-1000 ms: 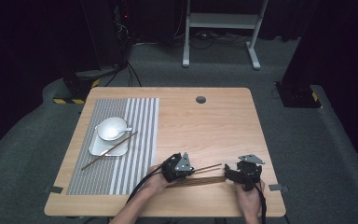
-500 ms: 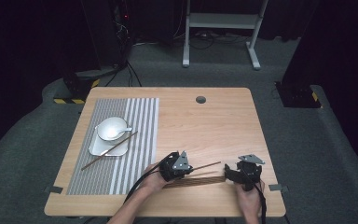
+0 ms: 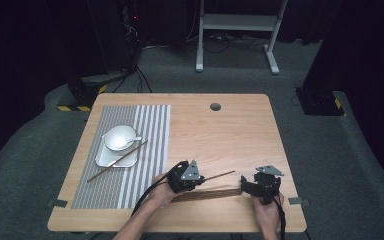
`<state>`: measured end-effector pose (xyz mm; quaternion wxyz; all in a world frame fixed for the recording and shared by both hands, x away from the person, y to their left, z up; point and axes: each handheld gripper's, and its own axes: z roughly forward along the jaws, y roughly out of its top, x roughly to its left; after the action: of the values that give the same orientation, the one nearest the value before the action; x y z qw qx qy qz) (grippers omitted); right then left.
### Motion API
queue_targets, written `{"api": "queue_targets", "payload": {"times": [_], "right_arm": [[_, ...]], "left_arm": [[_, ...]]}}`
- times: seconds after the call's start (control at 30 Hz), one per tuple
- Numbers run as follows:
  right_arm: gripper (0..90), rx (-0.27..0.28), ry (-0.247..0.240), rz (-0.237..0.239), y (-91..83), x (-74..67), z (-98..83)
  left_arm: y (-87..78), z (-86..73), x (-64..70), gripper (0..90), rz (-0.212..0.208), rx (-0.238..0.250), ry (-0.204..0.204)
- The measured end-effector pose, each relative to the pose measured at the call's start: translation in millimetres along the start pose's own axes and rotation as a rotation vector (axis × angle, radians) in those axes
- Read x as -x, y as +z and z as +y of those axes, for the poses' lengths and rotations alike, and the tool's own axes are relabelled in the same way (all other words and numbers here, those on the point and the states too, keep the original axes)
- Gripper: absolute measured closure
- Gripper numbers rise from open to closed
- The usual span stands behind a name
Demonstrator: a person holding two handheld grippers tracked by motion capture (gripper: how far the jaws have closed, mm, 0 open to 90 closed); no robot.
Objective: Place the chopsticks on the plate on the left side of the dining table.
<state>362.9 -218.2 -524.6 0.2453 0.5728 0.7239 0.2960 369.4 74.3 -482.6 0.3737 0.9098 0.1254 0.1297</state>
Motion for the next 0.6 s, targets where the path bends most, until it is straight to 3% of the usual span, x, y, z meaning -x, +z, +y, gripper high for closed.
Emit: {"api": "queue_targets", "payload": {"times": [0.33, 0.6], "right_arm": [[13.7, 0.001, -0.001, 0.0, 0.0, 0.1, 0.0], [13.6, 0.0, 0.0, 0.0, 0.0, 0.0, 0.0]], "left_arm": [[-10.7, -3.8, -3.9, 84.8, 0.013, 0.023, -0.026], [-18.9, -8.0, -6.4, 84.8, 0.02, 0.015, -0.033]]}}
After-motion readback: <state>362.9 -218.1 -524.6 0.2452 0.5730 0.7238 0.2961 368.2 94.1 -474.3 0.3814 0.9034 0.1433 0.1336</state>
